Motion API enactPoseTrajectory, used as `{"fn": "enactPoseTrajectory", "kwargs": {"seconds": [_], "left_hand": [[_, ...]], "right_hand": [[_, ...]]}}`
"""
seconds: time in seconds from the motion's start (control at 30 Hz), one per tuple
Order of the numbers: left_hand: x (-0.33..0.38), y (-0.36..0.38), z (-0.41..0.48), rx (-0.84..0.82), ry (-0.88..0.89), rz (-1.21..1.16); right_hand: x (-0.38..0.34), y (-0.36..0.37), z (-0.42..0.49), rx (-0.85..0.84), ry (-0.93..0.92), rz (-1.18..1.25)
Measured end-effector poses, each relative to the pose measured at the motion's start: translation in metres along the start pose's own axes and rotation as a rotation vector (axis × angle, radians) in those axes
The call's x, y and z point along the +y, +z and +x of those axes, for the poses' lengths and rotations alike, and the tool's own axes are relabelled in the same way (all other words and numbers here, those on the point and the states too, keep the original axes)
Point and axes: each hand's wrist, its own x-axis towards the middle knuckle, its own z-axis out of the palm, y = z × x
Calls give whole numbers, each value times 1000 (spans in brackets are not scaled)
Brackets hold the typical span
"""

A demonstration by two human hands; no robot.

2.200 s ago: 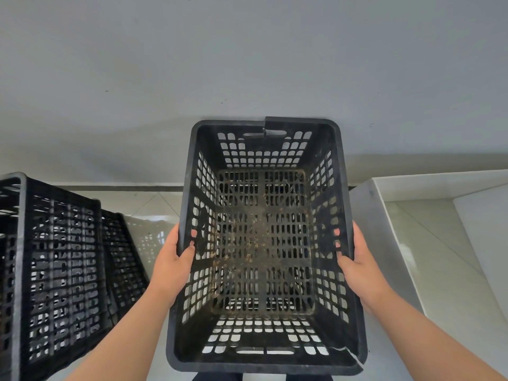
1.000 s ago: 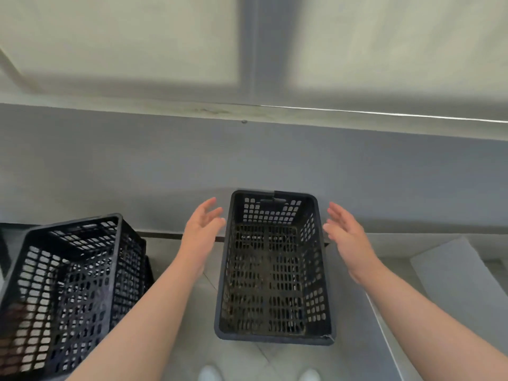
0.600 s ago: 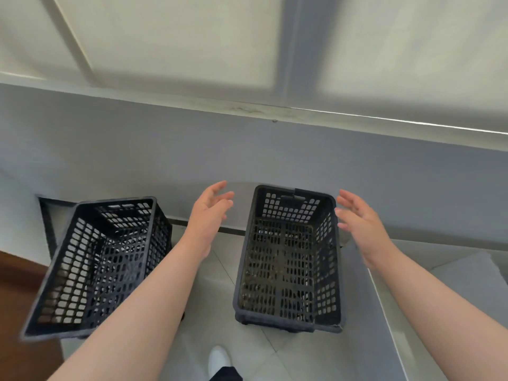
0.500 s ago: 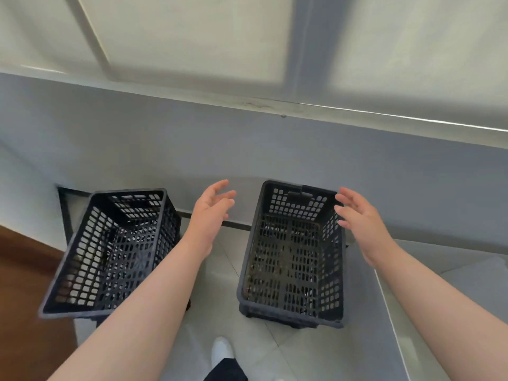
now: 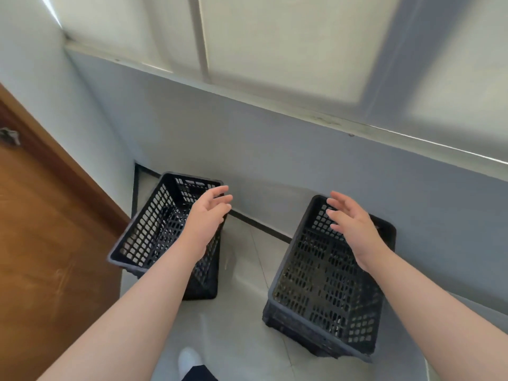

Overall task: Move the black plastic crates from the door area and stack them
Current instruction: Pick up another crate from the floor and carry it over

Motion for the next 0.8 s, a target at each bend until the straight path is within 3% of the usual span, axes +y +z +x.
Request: {"fn": "enactPoseTrajectory", "kwargs": {"seconds": [0.2, 0.67, 0.8], "left_hand": [[-7, -77, 24, 97, -21, -6], [-51, -262, 133, 117, -151, 56], [-58, -287, 153, 126, -172, 78]], "right_hand": [[-30, 78, 25, -83, -35, -20], [-77, 277, 85, -119, 47, -48], [-77, 305, 92, -132, 73, -48]]}}
